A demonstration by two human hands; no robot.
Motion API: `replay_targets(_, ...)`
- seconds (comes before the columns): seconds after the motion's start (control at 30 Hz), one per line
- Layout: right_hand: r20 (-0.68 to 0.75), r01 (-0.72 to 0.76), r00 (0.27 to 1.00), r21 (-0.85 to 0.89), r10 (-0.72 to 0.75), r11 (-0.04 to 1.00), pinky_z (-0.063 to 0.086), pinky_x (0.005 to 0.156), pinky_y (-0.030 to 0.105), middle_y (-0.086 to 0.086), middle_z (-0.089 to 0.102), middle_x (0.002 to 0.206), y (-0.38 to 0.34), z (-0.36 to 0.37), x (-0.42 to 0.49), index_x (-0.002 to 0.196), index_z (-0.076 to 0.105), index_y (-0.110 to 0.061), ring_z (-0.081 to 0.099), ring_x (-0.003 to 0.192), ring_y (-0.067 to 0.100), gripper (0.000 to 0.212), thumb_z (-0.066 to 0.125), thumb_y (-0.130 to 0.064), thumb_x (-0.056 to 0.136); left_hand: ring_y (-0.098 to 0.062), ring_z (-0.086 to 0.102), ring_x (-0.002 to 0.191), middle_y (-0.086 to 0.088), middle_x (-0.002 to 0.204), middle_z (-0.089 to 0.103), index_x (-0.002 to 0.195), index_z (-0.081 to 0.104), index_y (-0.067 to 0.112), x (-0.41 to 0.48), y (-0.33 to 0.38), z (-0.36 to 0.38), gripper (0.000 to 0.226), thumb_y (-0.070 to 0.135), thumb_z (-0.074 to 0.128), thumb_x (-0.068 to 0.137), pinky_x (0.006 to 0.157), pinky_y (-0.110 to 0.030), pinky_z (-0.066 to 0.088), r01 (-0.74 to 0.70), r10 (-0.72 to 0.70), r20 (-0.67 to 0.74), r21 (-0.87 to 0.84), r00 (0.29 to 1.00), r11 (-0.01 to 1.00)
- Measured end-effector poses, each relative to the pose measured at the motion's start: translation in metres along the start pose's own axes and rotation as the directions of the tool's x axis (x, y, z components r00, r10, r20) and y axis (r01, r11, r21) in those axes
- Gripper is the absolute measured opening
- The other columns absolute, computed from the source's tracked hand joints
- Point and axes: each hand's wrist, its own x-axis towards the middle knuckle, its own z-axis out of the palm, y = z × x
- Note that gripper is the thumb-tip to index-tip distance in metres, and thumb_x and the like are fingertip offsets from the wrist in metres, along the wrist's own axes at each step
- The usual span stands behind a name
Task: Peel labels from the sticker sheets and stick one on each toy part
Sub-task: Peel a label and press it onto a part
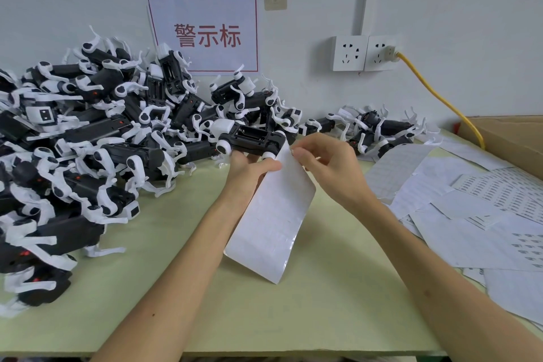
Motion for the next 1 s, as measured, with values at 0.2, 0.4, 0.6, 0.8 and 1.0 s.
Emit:
replay_targets(0.2, -0.003, 0.017, 1.000, -0.012, -0.017, 1.000, 0.048, 0.068, 0.015, -0.020, 0.071, 0.079, -0.001, -0.001, -0.001, 0.081, 0.072, -0.033, 0.066, 0.075, 0.001, 0.020, 0.077, -0.015, 0.088, -0.027, 0.063, 0.100, -0.016, 0.101, 0.060, 0.118, 0.056, -0.016, -0.003, 0.003, 0.003, 0.061, 0.006, 0.068, 0.062, 0.097, -0.044, 0.050, 0.009, -0.009, -0.015, -0.005, 1.000, 1.000)
replay_targets(0.4, -0.044, -0.019, 0.999, 0.001, 0.019, 1.000, 0.056, 0.074, 0.037, -0.011, 0.072, 0.076, 0.001, 0.000, 0.000, 0.080, 0.075, -0.017, 0.069, 0.074, 0.012, 0.012, 0.072, -0.014, 0.091, -0.027, 0.055, 0.097, -0.017, 0.097, 0.050, 0.114, 0.051, -0.019, -0.001, 0.002, 0.003, 0.059, 0.005, 0.067, 0.063, 0.097, -0.044, 0.046, 0.025, -0.025, 0.003, 0.003, 1.000, 1.000)
replay_targets(0.6, -0.127, -0.045, 0.990, 0.143, 0.063, 0.989, 0.056, 0.070, 0.028, -0.004, 0.071, 0.070, 0.007, -0.002, 0.006, 0.083, 0.073, -0.009, 0.067, 0.065, 0.012, 0.015, 0.065, -0.002, 0.094, -0.037, 0.065, 0.107, -0.022, 0.105, 0.062, 0.121, 0.057, -0.014, 0.001, 0.001, 0.002, 0.062, 0.004, 0.075, 0.064, 0.108, -0.053, 0.048, 0.079, -0.079, -0.046, 0.016, 0.996, 0.997)
replay_targets(0.8, -0.112, -0.081, 0.987, 0.284, 0.117, 0.955, 0.056, 0.069, 0.024, 0.002, 0.076, 0.078, 0.009, -0.006, 0.009, 0.095, 0.073, -0.012, 0.071, 0.068, 0.016, 0.018, 0.064, 0.004, 0.094, -0.025, 0.069, 0.087, -0.009, 0.092, 0.071, 0.118, 0.059, 0.002, 0.008, -0.009, -0.001, 0.035, 0.008, 0.077, 0.089, 0.076, -0.030, 0.057, 0.118, -0.139, -0.221, -0.107, 0.965, 0.987)
replay_targets(1.0, -0.048, -0.091, 0.993, 0.278, 0.108, 0.956, 0.052, 0.068, 0.025, 0.008, 0.072, 0.092, 0.006, -0.004, 0.007, 0.118, 0.069, -0.011, 0.071, 0.073, 0.019, 0.045, 0.050, 0.015, 0.087, -0.022, 0.071, 0.051, -0.013, 0.080, 0.061, 0.093, 0.051, 0.011, 0.007, -0.006, -0.010, 0.016, 0.017, 0.065, 0.097, 0.041, -0.024, 0.040, 0.109, -0.227, -0.509, -0.251, 0.830, 0.962)
